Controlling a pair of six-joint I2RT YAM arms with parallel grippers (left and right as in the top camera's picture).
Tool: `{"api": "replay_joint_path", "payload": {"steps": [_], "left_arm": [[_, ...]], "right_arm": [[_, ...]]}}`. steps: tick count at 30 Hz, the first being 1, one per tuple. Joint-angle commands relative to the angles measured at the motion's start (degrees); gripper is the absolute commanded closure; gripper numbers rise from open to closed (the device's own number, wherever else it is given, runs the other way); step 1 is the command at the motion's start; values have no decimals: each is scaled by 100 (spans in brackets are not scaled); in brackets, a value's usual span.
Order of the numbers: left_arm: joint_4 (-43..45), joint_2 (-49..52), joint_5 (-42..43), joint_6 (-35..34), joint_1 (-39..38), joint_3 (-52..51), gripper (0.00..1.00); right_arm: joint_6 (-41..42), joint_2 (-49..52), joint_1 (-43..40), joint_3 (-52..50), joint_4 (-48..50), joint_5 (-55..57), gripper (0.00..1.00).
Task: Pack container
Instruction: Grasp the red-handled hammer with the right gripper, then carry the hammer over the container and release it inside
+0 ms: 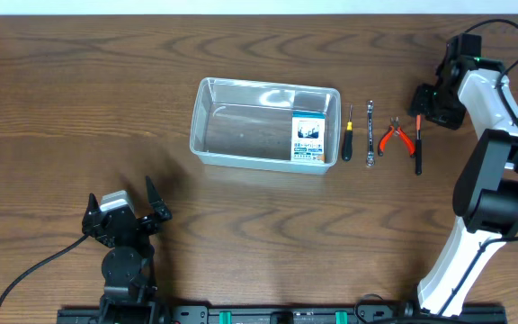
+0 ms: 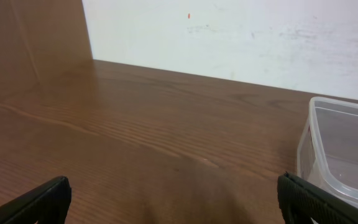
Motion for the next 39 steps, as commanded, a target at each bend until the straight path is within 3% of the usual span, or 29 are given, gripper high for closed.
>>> {"api": "replay_joint_path", "payload": {"steps": [1, 7, 12, 16, 23, 29, 35, 39], "left_arm": [[-168, -22, -114, 9, -17, -127, 2], [-168, -22, -111, 9, -17, -127, 2], [-168, -22, -111, 9, -17, -127, 2], [-168, -22, -114, 9, -17, -127, 2], [-168, -22, -111, 9, -17, -127, 2], [-168, -22, -111, 9, -17, -127, 2], [-168, -22, -114, 9, -17, -127, 2], [-168, -22, -114, 9, -17, -127, 2]], "right_arm": [[-42, 247, 94, 4, 44, -39, 42], [-4, 273, 94, 4, 151, -39, 76], [-4, 339, 94, 2, 212, -37, 75], [-2, 358, 94, 2, 229, -39, 99], [-4, 66, 103, 254, -184, -39, 99], [-280, -1060, 452, 734, -570, -85, 99], [-1784, -2295, 1657, 872, -385, -997, 99], [-3250, -2439, 2706, 870, -142, -1543, 99]]}}
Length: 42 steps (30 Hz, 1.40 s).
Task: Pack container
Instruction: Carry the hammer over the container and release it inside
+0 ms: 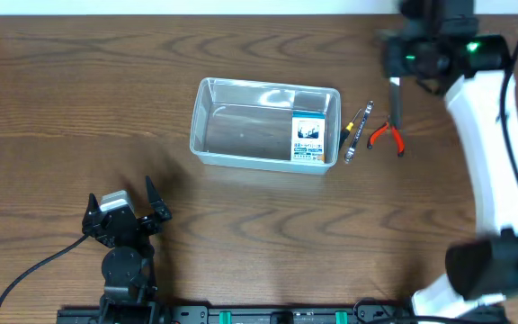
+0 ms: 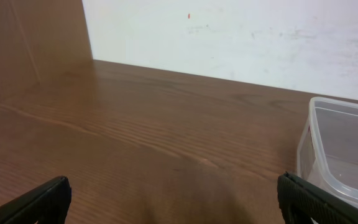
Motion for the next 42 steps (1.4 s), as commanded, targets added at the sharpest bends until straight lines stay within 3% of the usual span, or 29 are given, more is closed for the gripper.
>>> {"api": "replay_joint_path", "payload": {"steps": [1, 5, 9, 20, 29, 30, 31, 33, 34, 35, 42], "left_arm": [[-168, -22, -111, 9, -17, -127, 2], [-168, -22, -114, 9, -17, -127, 2], [-168, -22, -114, 9, -17, -127, 2], [-168, -22, -114, 9, -17, -127, 2], [-168, -22, -111, 9, -17, -127, 2], [-168, -22, -111, 11, -17, -127, 1], [-168, -22, -114, 9, -17, -127, 2], [-168, -22, -114, 9, -17, -127, 2], [-168, -22, -114, 9, -17, -127, 2], [-168, -22, -114, 9, -17, -127, 2], [-168, -22, -114, 9, -17, -127, 2]], "right_arm": [[-1823, 105, 831, -68, 92, -680, 99], [-3480, 494, 1659, -103, 348, -680, 99], [-4258, 1095, 2122, -103, 664, -682, 99], [-4295, 2616, 2577, -103, 1797, -809, 99], [-4258, 2992, 2535, -103, 2164, -977, 99], [-4218, 3005, 2538, -103, 2162, -975, 92], [-4129, 3005, 2538, -103, 2166, -916, 67], [-3958, 2986, 2538, -101, 2208, -780, 51], [-3729, 2938, 2538, -92, 2271, -601, 33], [-3432, 2870, 2535, -66, 2339, -400, 1], [-1445, 1757, 2343, 223, 2208, 1215, 1]]}}
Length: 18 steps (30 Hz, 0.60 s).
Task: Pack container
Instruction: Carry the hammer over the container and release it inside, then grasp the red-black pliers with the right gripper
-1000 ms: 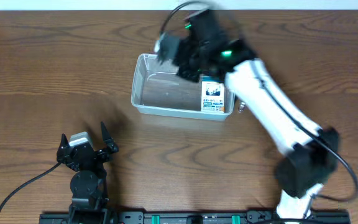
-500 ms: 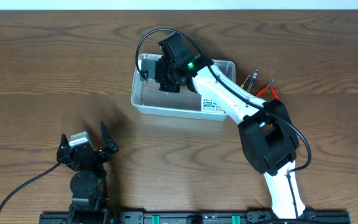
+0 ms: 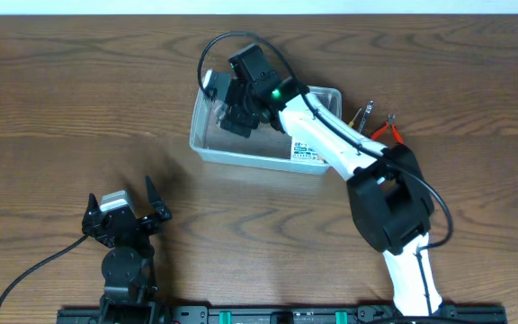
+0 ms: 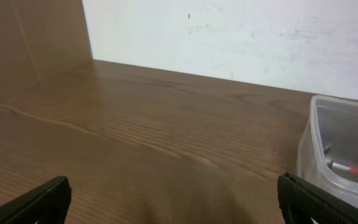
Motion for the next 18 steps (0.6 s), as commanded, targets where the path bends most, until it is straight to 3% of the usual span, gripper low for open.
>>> {"api": "replay_joint_path", "payload": {"steps": [1, 9, 15, 18], "left_arm": [[-168, -22, -111, 9, -17, -127, 2], [-168, -22, -111, 9, -17, -127, 2], [-168, -22, -111, 9, -17, -127, 2], [-168, -22, -111, 9, -17, -127, 2]], "right_arm": [[1495, -1139, -201, 310, -151, 1038, 1], [2855, -2409, -1445, 306, -1991, 1095, 1], [4428, -2260, -3119, 52, -3407, 612, 1], [4975, -2052, -3633, -328, -3528, 575, 4]]}}
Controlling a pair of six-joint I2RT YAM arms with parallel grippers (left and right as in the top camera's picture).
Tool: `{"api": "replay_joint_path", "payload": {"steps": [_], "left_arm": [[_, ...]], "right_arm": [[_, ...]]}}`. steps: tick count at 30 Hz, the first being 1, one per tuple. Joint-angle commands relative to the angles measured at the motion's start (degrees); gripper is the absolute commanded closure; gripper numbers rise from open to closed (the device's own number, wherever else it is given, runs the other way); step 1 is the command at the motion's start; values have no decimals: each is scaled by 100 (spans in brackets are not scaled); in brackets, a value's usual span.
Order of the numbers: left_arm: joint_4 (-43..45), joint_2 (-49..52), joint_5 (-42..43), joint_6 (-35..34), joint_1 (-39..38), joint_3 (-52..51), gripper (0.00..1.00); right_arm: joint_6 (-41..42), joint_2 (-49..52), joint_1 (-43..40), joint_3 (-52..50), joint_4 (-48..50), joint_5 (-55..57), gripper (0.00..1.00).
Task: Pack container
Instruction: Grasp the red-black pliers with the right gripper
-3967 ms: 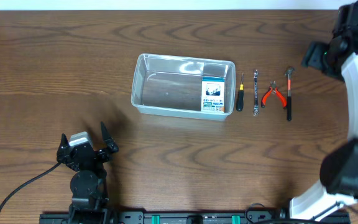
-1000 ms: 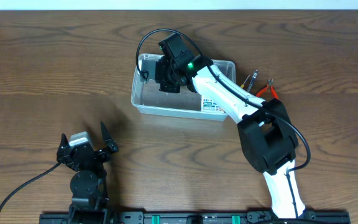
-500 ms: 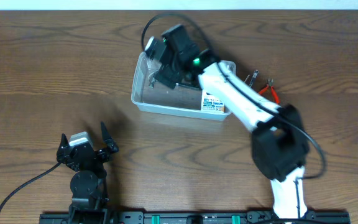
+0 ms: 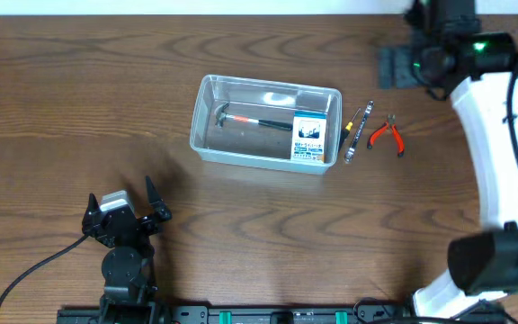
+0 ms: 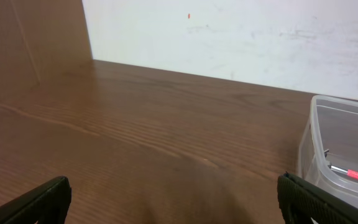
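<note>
The clear plastic container (image 4: 207,135) stands mid-table, with a paper label (image 4: 308,137) on its right end. A small hammer (image 4: 245,120) with an orange grip lies inside it; its handle (image 5: 356,177) shows through the wall (image 5: 309,155) in the left wrist view. Right of the container lie a screwdriver (image 4: 344,137), a wrench (image 4: 358,133) and red pliers (image 4: 388,135). My right gripper (image 4: 394,66) hovers at the far right, blurred, spread, with nothing in it. My left gripper (image 4: 124,216) rests near the front edge, open wide and empty, its fingertips (image 5: 42,199) at the frame's bottom corners.
A white wall (image 5: 229,37) runs behind the table's far edge. A brown panel (image 5: 30,37) stands at the left. My right arm (image 4: 497,135) reaches along the right side of the table.
My right gripper was over the left part of the container; now it is back at the far right, empty. The hammer lies free in the container. The left arm has not moved.
First my right gripper was beside the hammer at the row's right end. Then it held the hammer raised at the far right, with the wrench and screwdriver pushed askew. It was later inside the container; now the hammer lies there and the gripper is away.
</note>
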Motion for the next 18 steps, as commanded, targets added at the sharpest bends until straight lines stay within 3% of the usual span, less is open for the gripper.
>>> {"api": "replay_joint_path", "payload": {"steps": [1, 8, 12, 15, 18], "left_arm": [[-168, -22, -114, 9, -17, -127, 2], [-168, -22, -114, 9, -17, -127, 2], [-168, -22, -111, 9, -17, -127, 2], [-168, -22, -114, 9, -17, -127, 2], [-168, -22, -111, 9, -17, -127, 2]], "right_arm": [[1121, 365, -393, -505, -33, -208, 5], [1027, 848, -612, -1521, 382, 122, 11], [413, 1027, -671, -1812, 881, 533, 15], [-223, 1119, -743, -1950, 1069, 610, 27], [-483, 1259, -782, -2000, 1180, 431, 29]]}}
